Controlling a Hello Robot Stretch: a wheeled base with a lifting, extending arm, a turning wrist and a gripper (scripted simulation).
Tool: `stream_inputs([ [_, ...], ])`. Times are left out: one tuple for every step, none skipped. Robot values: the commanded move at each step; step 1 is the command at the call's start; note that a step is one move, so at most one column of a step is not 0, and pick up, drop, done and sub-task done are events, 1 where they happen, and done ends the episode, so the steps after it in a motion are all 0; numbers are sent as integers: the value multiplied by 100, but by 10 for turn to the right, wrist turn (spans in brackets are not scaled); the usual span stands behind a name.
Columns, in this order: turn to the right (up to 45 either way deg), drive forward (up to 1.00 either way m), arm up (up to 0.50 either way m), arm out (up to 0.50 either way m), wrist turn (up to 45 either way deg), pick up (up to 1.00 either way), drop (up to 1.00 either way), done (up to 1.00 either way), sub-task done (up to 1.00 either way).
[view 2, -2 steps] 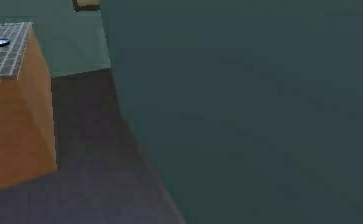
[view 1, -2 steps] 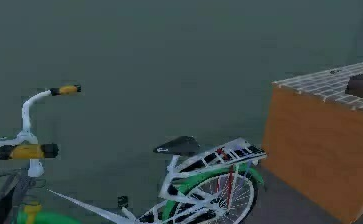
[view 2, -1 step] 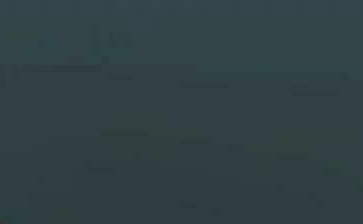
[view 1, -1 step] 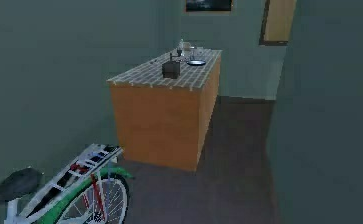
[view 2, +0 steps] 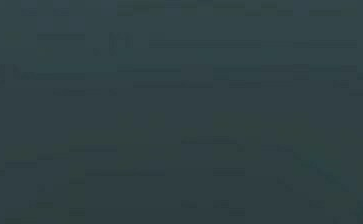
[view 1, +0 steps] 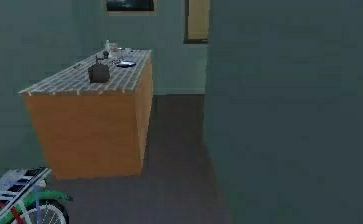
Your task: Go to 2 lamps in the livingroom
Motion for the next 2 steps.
stream_inputs([
  [0,100,0,0,0,0,0,0,0],
  [0,100,0,0,0,0,0,0,0],
])
